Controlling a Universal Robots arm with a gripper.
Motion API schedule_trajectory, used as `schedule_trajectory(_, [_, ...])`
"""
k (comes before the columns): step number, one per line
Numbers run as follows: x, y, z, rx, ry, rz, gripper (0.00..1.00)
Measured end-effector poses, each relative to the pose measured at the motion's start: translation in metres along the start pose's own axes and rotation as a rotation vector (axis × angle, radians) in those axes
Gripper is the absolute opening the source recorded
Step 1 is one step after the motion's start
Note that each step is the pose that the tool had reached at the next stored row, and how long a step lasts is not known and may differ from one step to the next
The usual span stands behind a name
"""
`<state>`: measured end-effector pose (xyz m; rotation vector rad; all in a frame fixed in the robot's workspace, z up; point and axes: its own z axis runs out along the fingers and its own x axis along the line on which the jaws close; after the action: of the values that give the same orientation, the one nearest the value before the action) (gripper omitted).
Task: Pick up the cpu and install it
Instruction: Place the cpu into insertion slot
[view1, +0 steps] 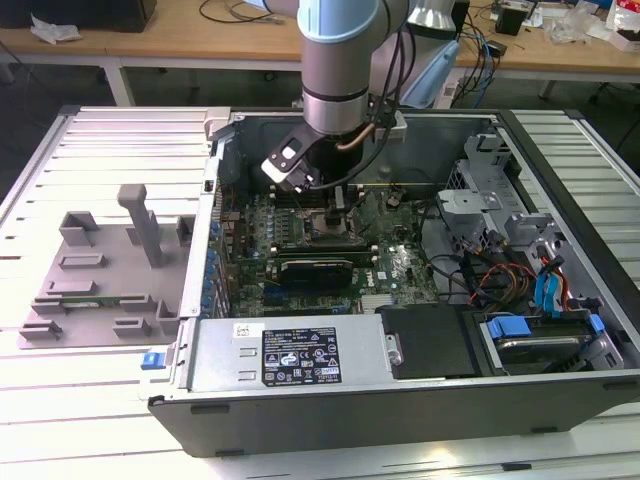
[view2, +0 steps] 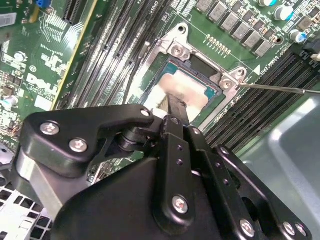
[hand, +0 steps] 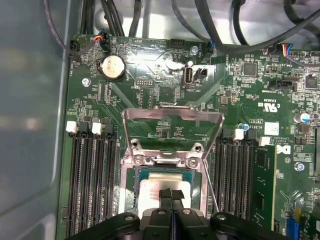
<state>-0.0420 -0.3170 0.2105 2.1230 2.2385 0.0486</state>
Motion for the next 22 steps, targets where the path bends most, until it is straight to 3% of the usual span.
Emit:
schedule_trajectory(4, [0.0,-0.0008,0.0035,0.0,0.0035,0.0,0.11])
schedule_trajectory(5, [0.0002,-0.0007,0.0043,-0.0005,0.0109,0.001,0.11])
schedule_trajectory(6, [0.0005,-0.0008,0.0052,-0.0011,0.0239,0.002,0.11])
schedule_trajectory(8, [0.0004,-0.0008,0.0051,-0.0014,0.0255,0.002,0.11])
schedule_trajectory(13, [0.0002,0.0001,-0.0083,-0.0013,0.025,0.002,0.11])
schedule_trajectory(17, [-0.0003,0.0014,-0.0308,-0.0013,0.0248,0.002,0.11])
schedule_trajectory(22, [-0.0003,0.0015,-0.0322,-0.0014,0.0249,0.002,0.11])
